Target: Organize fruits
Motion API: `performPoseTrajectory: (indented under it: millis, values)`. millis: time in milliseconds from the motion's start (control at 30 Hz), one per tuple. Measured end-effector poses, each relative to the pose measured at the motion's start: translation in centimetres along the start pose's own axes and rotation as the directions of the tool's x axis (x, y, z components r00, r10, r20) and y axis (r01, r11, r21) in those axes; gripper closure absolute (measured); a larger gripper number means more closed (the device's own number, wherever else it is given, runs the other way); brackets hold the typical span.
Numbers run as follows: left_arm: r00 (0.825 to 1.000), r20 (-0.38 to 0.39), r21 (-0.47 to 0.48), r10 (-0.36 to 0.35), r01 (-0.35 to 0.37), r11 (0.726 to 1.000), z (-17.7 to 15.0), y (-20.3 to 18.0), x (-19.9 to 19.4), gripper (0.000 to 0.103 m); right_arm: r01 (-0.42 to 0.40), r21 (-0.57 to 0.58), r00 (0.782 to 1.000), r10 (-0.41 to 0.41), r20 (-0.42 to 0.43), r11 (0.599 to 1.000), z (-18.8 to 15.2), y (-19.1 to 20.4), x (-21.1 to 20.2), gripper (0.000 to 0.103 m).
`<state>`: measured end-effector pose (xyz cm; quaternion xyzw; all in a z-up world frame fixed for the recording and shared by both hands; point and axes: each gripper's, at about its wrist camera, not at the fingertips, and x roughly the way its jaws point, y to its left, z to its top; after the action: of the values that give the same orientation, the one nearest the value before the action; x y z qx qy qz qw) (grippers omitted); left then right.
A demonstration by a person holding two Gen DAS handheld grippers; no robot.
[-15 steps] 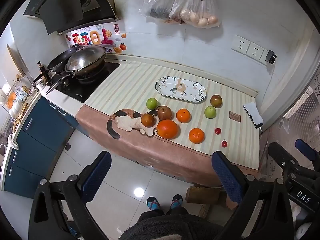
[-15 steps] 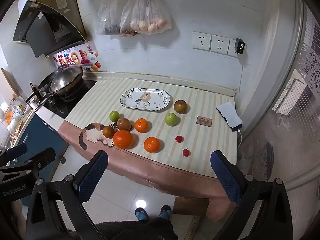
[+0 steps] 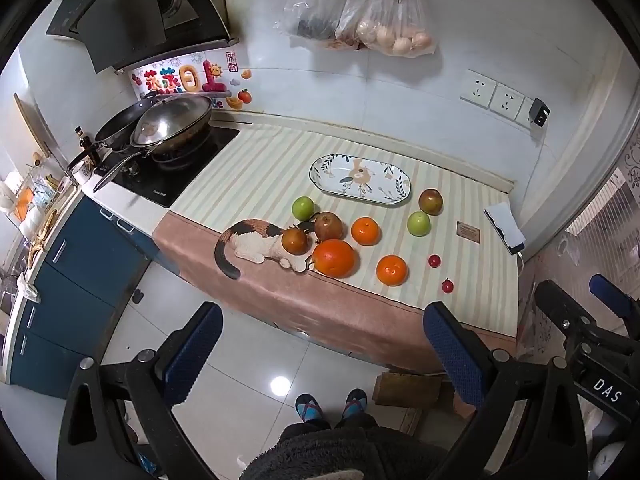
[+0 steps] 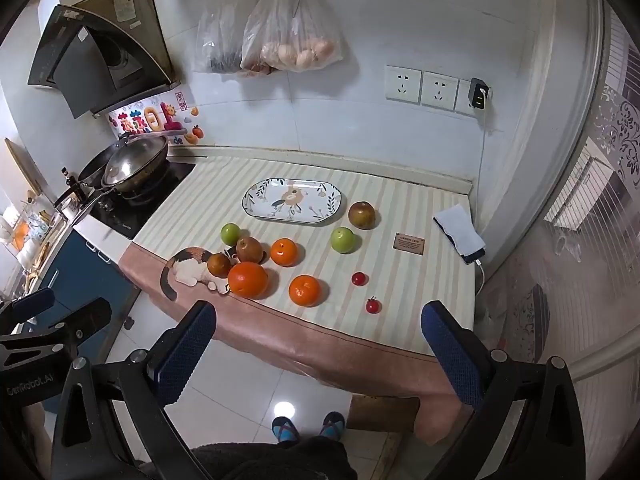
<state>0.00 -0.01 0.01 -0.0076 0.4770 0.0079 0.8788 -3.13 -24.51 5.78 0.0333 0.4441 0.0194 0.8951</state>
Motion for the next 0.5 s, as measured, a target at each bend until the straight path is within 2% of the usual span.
performPoseTrajectory:
  millis: [500]
  values:
    - [1.000,0.006,0.000,0.000,0.000,1.000,0.38,-0.42,-0.61,0.000,-0.004,-0.001,1.000,0.004,0.007,1.000,0.05,-0.19,-0.12,0.000]
